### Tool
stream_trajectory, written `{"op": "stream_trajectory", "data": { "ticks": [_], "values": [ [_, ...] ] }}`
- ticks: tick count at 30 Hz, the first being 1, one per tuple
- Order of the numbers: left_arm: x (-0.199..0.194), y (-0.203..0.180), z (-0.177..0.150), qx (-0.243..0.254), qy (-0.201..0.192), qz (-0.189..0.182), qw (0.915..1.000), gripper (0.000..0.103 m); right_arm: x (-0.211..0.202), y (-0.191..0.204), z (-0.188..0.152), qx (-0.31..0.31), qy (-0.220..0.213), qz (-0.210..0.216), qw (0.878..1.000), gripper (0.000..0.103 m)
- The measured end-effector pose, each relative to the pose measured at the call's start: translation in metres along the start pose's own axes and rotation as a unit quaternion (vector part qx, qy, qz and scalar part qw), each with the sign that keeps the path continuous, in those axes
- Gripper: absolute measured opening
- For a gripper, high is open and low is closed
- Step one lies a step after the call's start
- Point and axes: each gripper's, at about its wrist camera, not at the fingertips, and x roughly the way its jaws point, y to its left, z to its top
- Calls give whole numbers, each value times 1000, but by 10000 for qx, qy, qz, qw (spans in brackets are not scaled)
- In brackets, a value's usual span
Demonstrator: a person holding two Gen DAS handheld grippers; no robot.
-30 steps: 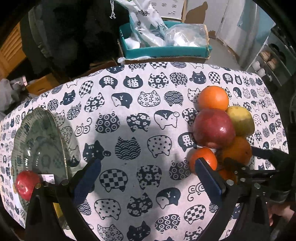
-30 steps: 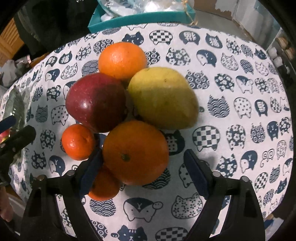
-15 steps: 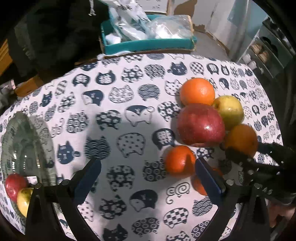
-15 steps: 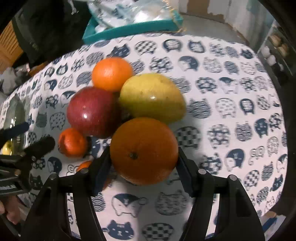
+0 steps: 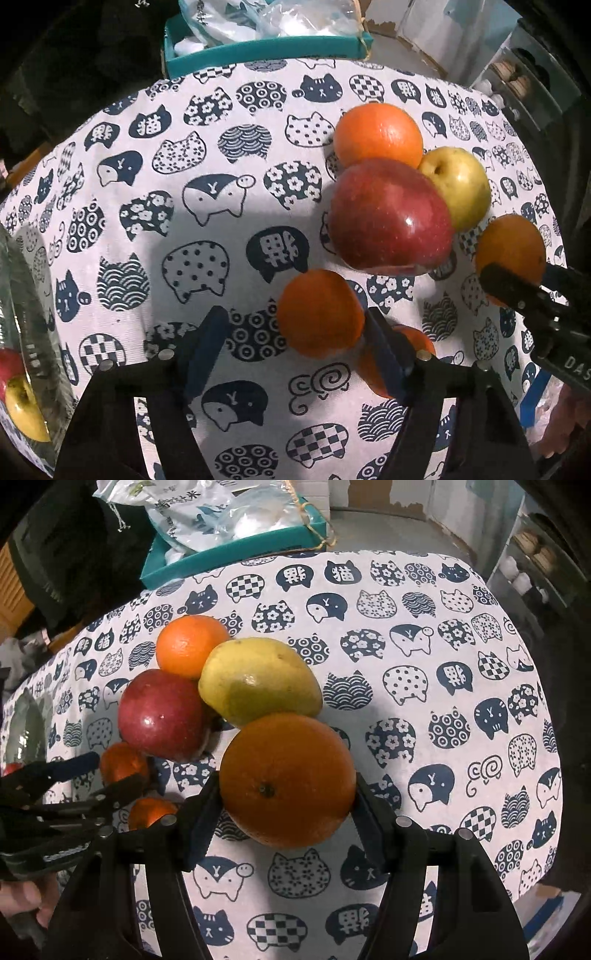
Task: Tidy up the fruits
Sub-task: 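Lower the left tool toward a tangerine while the right tool lowers onto a large orange, then grasp and lift the orange with the left tool while the right tool lifts the large orange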
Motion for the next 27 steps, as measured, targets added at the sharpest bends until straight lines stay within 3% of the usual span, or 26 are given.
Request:
{"op": "stream_trajectory", "data": {
  "ticks": [8, 14, 27],
  "values": [
    [-3, -9, 2, 213, -105, -207, 9995, 47, 0, 8, 0, -144, -25, -45, 9999, 67],
    [-7, -11, 0, 241, -192, -128, 9994, 46, -3, 15, 1, -343, -118, -117, 9993, 67],
    [-68, 11, -6, 88, -989, 36, 9951, 45, -41, 34, 9, -648, -664, -190, 9955, 66]
  ]
}}
